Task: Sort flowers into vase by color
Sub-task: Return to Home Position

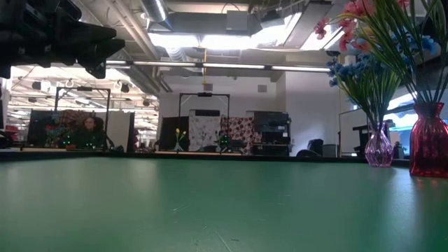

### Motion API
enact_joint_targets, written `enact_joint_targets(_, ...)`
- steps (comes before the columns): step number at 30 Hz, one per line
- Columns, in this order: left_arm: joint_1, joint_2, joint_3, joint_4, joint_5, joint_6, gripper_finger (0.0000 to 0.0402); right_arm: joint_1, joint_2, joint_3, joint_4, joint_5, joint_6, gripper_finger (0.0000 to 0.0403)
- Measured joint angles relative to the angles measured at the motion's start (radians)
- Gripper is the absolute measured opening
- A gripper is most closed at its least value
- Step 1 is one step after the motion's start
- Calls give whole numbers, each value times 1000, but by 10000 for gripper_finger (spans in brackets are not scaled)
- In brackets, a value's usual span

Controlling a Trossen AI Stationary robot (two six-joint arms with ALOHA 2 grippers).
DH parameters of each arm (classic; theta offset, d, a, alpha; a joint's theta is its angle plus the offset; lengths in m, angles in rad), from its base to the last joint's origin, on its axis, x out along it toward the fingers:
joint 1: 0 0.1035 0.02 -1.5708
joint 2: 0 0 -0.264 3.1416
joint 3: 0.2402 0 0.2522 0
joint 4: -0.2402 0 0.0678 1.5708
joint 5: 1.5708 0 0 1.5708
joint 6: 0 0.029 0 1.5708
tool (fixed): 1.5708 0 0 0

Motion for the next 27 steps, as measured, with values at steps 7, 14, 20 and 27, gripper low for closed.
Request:
enact_joint_targets(7,0,0,0,0,0,0,127,-152,0,0,-41,-101,-22,8)
enact_joint_targets(14,0,0,0,0,0,0,127,-372,0,0,-238,-150,-132,8)
enact_joint_targets(20,0,0,0,0,0,0,127,-564,0,0,-382,-179,-240,8)
enact_joint_targets(27,0,0,0,0,0,0,127,-623,1,-1,-447,-178,-308,8)
